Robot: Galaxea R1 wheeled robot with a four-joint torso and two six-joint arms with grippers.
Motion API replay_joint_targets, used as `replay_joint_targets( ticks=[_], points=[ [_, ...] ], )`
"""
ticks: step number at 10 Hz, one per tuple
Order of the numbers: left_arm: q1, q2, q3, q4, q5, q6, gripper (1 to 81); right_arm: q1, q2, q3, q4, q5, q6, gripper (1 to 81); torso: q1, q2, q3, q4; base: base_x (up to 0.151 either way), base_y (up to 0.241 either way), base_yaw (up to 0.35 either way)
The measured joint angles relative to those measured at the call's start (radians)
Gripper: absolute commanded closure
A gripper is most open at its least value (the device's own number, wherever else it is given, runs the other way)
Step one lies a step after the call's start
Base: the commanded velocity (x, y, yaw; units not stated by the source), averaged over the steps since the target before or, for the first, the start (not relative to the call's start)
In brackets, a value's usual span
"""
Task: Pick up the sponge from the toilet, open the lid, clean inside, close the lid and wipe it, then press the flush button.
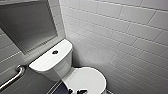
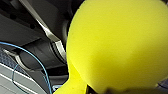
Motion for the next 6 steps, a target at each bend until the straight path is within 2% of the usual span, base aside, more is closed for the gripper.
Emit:
replay_joint_targets(
  ticks=[3,6],
  points=[
    [0.001,-0.071,0.107,-0.007,-0.085,0.0,1.0,0.0,0.0,0.0,0.0,0.0,0.0,81.1,0.0,0.0,0.0,0.0,0.0,0.0,0.0],
    [0.007,-0.127,0.194,-0.008,-0.206,0.0,1.0,0.0,0.0,0.0,0.0,0.0,0.0,81.1,0.0,0.0,0.0,0.0,0.0,0.0,0.0]
  ],
)
